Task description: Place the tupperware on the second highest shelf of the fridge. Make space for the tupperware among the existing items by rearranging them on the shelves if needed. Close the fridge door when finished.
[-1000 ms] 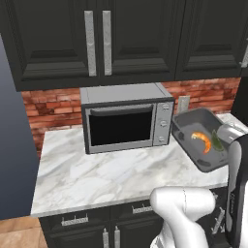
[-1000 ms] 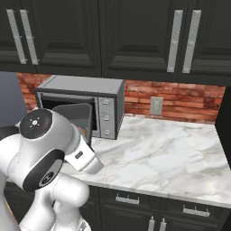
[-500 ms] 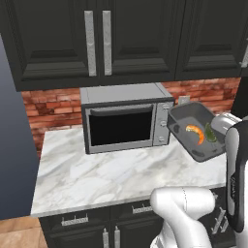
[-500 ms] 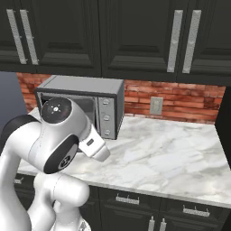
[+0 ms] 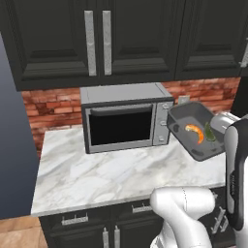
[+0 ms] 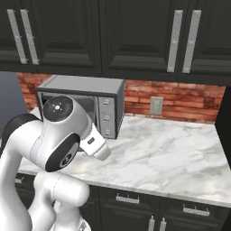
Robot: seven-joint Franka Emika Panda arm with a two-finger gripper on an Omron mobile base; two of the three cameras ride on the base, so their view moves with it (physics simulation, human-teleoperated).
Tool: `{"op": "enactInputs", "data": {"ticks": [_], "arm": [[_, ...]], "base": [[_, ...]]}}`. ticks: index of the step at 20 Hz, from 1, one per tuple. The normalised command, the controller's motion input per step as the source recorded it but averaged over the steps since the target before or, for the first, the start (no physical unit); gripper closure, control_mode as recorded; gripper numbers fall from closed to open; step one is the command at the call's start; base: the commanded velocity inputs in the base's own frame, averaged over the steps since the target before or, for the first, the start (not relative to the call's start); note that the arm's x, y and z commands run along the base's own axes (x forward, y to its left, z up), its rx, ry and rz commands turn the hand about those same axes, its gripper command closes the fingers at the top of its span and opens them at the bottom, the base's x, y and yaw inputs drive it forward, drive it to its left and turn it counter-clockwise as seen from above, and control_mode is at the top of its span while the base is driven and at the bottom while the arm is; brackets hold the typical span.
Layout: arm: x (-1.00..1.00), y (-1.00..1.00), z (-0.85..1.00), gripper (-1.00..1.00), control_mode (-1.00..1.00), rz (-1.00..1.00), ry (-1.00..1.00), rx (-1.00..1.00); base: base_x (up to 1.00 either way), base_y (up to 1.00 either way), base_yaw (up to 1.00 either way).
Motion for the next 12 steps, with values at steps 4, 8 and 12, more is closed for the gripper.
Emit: {"op": "enactInputs", "data": {"ticks": [4,8,12], "arm": [[0.00,0.00,0.00,1.00,1.00,0.00,0.00,0.00],[0.00,0.00,0.00,1.00,1.00,0.00,0.00,0.00],[0.00,0.00,0.00,1.00,1.00,0.00,0.00,0.00]], "base": [[-0.75,0.06,0.12],[-1.00,-0.10,0.02],[-0.90,-0.32,-0.42]]}}
